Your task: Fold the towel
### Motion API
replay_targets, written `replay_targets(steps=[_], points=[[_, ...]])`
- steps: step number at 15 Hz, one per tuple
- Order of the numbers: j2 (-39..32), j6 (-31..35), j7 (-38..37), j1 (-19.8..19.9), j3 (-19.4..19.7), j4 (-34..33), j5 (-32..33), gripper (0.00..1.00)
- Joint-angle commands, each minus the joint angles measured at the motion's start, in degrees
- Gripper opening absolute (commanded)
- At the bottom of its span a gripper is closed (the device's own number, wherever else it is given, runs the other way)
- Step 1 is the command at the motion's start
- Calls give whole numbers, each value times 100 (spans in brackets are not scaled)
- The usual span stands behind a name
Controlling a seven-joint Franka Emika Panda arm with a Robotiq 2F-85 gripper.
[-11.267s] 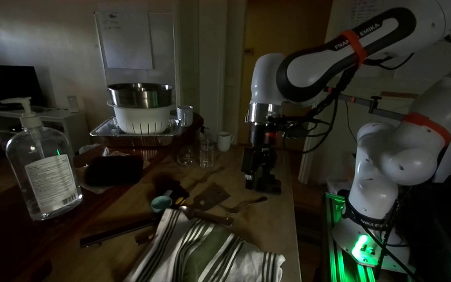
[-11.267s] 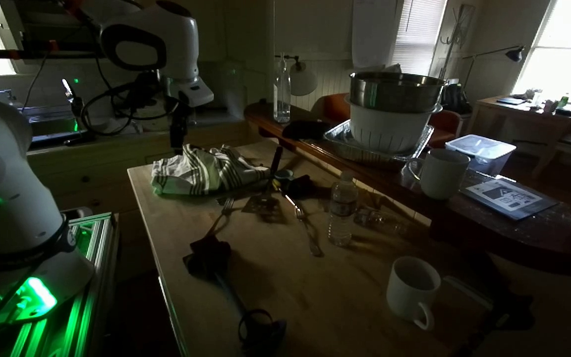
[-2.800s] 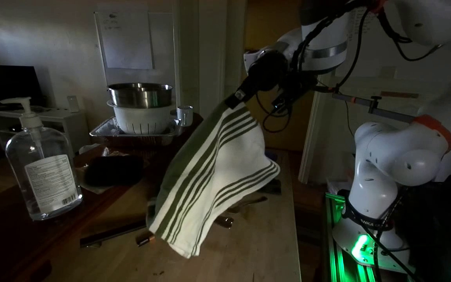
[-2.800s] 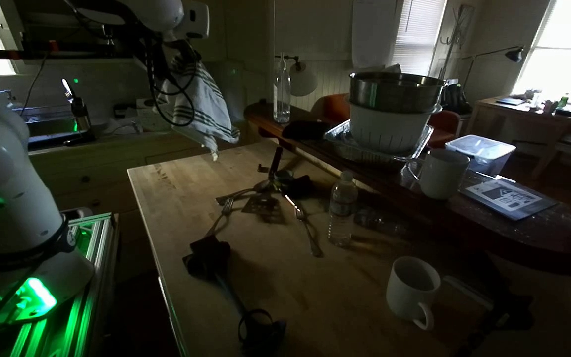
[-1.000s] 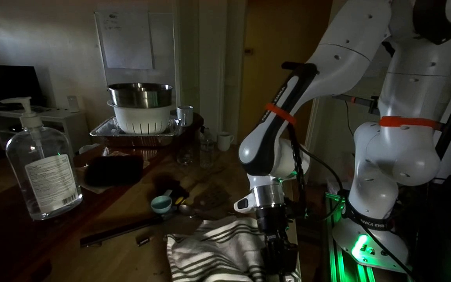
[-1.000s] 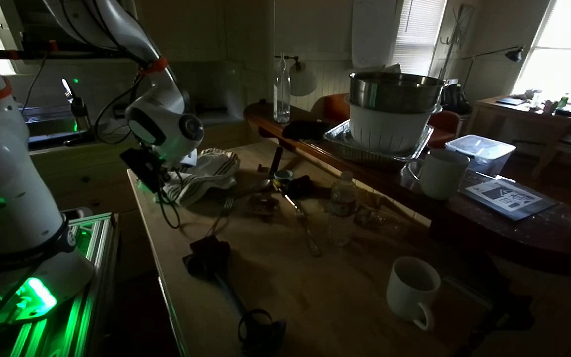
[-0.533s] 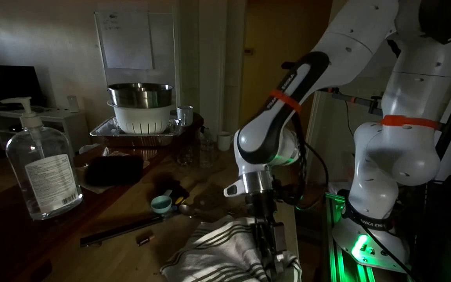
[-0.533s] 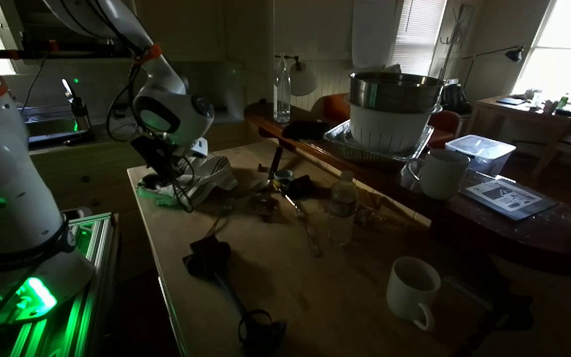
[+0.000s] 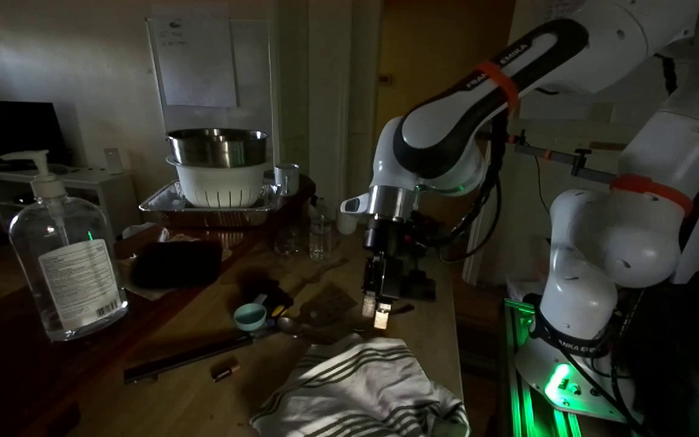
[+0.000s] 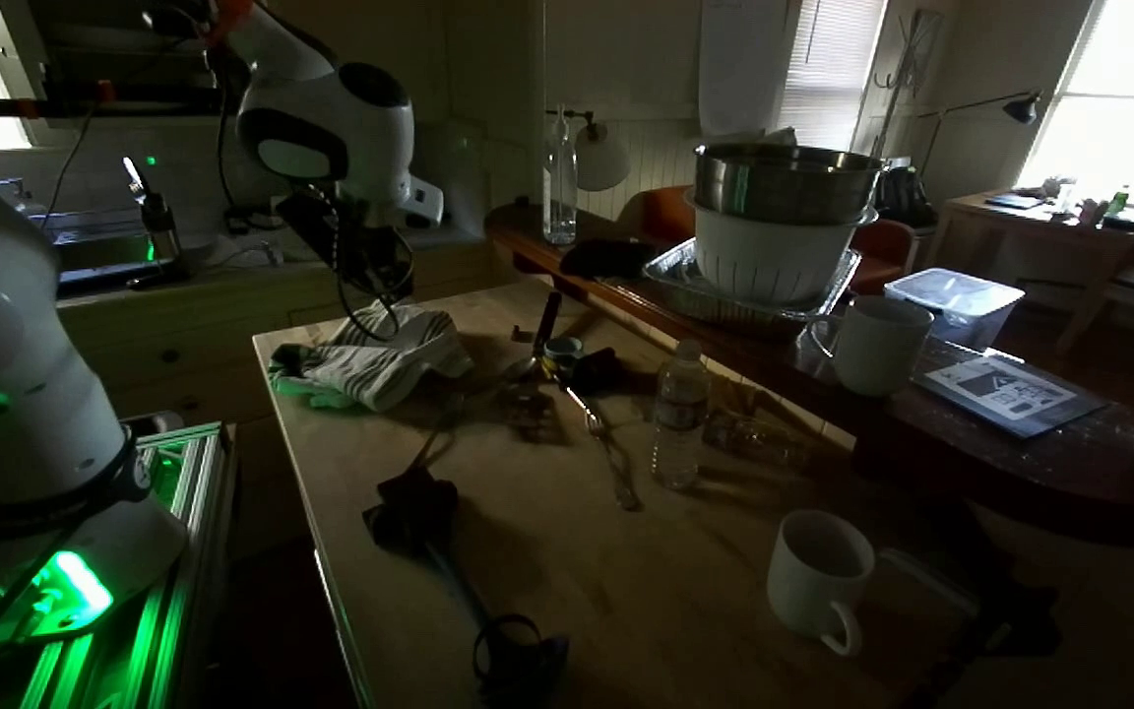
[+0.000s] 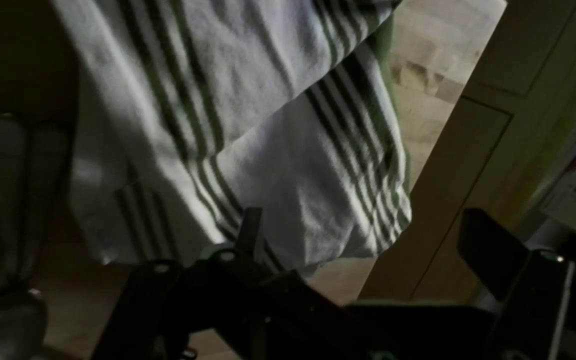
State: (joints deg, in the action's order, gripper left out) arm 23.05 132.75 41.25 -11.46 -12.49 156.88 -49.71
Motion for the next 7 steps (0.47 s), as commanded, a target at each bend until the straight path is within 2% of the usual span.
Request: replay_targets(steps=[1, 2, 3, 4, 5, 7], points=[[922, -106, -1420, 421, -434, 168, 1328, 100], [1163, -367, -1826, 591, -553, 27, 1789, 99], [1669, -694, -2248, 675, -557, 191, 2179, 100], [1780, -1240, -2578, 253, -27, 116, 2714, 100], [1014, -447, -2146, -14, 103, -6, 2317, 100], [1488, -996, -2535, -2, 195, -4, 2726, 100]])
